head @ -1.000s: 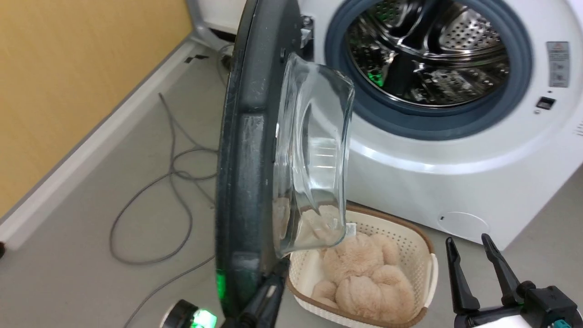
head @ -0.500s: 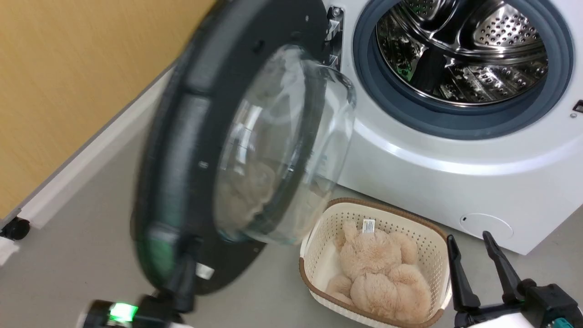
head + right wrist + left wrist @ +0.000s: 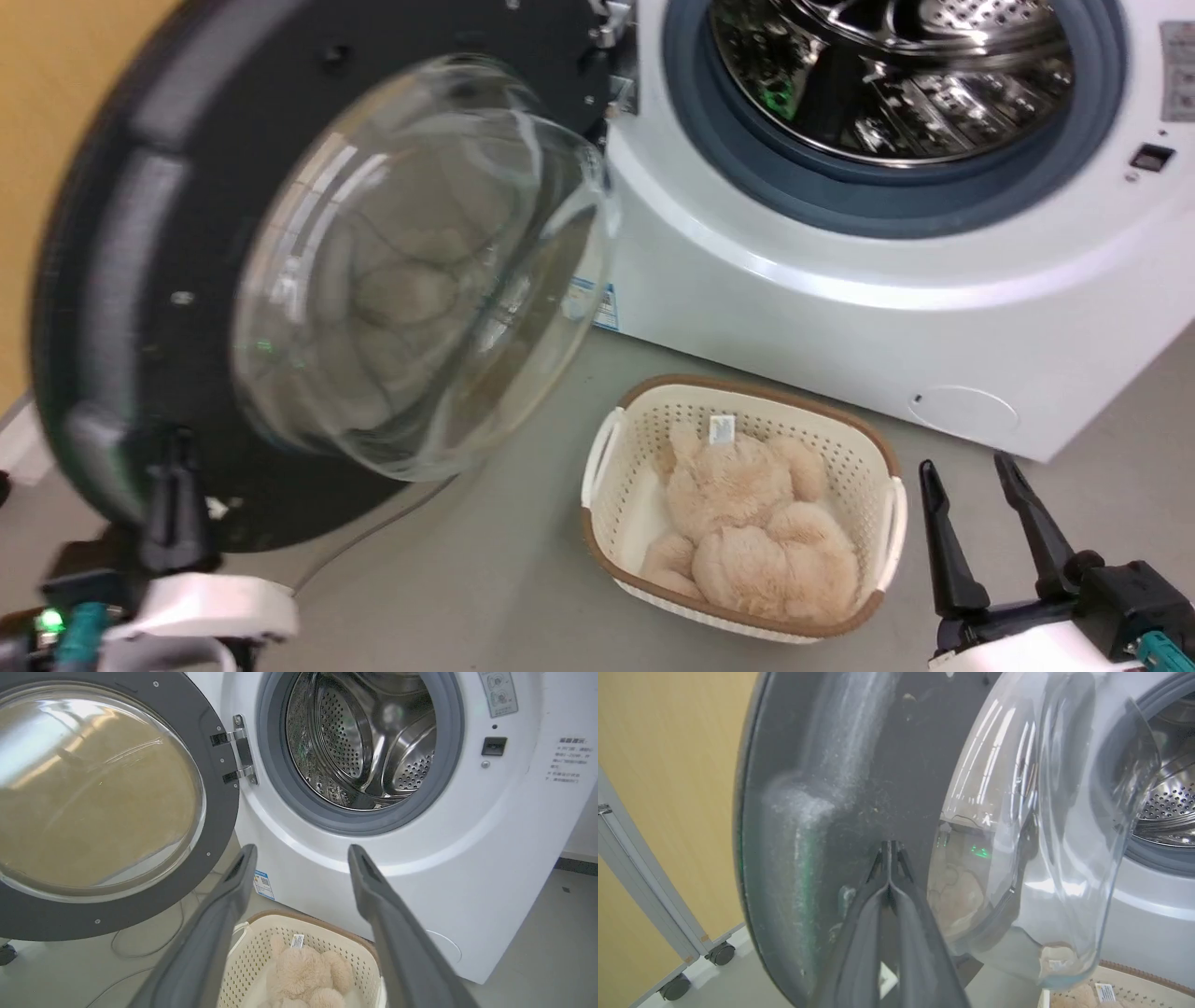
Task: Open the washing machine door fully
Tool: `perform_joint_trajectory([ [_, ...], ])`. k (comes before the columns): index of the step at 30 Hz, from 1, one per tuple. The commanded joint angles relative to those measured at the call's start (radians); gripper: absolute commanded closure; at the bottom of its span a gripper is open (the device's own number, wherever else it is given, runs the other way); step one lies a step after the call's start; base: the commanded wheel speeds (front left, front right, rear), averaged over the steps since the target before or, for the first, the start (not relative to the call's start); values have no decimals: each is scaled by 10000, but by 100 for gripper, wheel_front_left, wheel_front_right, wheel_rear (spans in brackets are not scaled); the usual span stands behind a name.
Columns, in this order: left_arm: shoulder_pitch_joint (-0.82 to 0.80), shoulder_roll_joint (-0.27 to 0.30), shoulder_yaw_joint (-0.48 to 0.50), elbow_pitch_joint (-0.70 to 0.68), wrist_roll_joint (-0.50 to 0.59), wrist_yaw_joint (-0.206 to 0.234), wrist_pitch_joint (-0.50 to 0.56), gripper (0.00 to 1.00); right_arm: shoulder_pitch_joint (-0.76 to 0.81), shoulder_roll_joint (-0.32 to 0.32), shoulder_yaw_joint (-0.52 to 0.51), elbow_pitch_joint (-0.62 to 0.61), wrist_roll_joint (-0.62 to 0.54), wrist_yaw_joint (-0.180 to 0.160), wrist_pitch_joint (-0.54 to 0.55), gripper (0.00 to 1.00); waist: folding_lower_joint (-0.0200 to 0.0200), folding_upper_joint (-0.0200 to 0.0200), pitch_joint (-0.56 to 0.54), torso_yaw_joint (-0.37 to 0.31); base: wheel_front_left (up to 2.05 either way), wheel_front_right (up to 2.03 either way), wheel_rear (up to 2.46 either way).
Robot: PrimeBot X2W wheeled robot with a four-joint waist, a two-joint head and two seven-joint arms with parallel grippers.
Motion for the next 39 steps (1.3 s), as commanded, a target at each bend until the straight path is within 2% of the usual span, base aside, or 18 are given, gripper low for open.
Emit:
perform_joint_trajectory([
  [1, -171, -16, 190, 73, -95, -31, 18, 100, -179, -75, 1, -17, -60, 8, -44, 0, -1, 0, 114, -157, 0, 0, 0],
  [9, -956, 28, 1833, 959, -354, -415, 18, 100, -357, -244, -57, -75, -99, 8, -44, 0, -1, 0, 550, -613, 0, 0, 0],
  [25, -2906, 644, 3945, 3483, -342, -994, 18, 100, -855, -357, -39, -112, -175, 8, -44, 0, -1, 0, 1173, -1351, 0, 0, 0],
  [33, -3186, 640, 4357, 4174, 38, -1240, 18, 100, -819, -349, -92, -116, -209, 8, -44, 0, -1, 0, 1018, -1503, 0, 0, 0],
  [39, -2879, 365, 4308, 3770, 538, -1563, 18, 100, -627, -262, -146, -68, -222, 8, -44, 0, -1, 0, 569, -1516, 0, 0, 0],
])
